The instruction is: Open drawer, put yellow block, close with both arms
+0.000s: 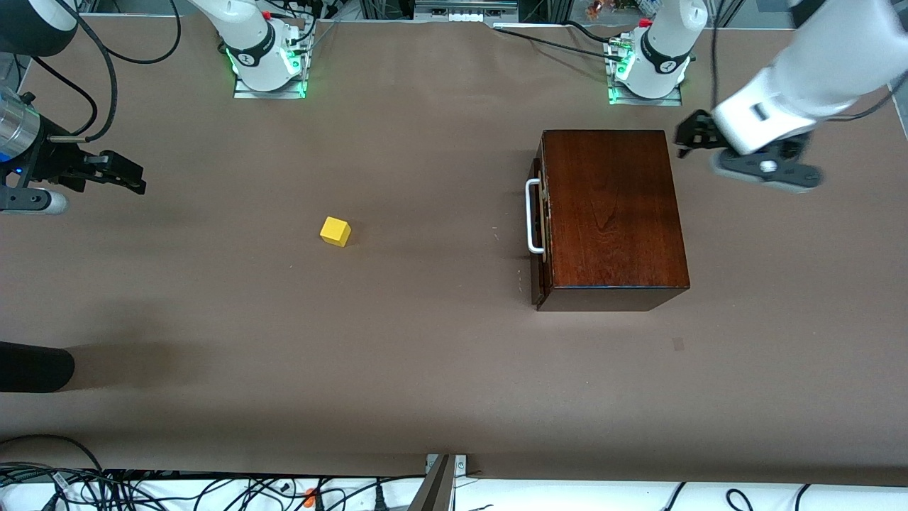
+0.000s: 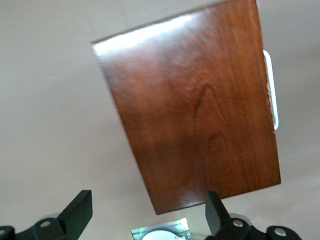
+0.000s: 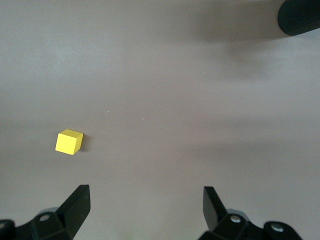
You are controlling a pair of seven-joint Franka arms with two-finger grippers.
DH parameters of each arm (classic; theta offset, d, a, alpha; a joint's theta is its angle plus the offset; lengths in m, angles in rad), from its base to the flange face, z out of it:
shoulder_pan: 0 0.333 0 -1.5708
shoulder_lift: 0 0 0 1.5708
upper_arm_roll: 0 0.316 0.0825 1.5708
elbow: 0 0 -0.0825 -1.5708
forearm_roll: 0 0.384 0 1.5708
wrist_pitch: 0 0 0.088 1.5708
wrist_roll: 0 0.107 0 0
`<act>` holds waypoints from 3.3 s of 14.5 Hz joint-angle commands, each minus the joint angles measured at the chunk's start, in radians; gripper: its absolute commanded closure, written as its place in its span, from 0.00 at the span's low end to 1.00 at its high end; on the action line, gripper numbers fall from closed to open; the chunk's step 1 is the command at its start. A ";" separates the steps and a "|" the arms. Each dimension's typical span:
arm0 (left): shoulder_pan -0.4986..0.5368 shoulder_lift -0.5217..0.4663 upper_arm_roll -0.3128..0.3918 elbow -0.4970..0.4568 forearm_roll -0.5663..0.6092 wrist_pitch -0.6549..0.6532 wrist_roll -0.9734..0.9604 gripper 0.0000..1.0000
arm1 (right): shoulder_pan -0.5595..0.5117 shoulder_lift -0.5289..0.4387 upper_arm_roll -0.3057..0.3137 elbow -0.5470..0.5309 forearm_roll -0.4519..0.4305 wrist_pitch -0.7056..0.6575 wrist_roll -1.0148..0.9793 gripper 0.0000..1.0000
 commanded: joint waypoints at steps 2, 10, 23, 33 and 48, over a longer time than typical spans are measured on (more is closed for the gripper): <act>-0.001 0.139 -0.131 0.036 -0.018 0.024 -0.036 0.00 | -0.001 -0.008 -0.003 -0.003 0.012 0.005 -0.002 0.00; -0.156 0.299 -0.219 0.032 0.068 0.264 -0.473 0.00 | -0.001 -0.007 -0.003 -0.003 0.012 0.009 -0.002 0.00; -0.300 0.436 -0.216 0.028 0.289 0.351 -0.709 0.00 | 0.002 -0.002 0.000 -0.003 0.012 0.009 -0.002 0.00; -0.323 0.494 -0.217 0.015 0.384 0.399 -0.766 0.00 | 0.001 -0.003 0.000 -0.003 0.012 0.013 -0.002 0.00; -0.391 0.543 -0.220 0.064 0.369 0.436 -0.883 0.00 | 0.001 -0.011 0.000 -0.002 0.015 0.013 0.001 0.00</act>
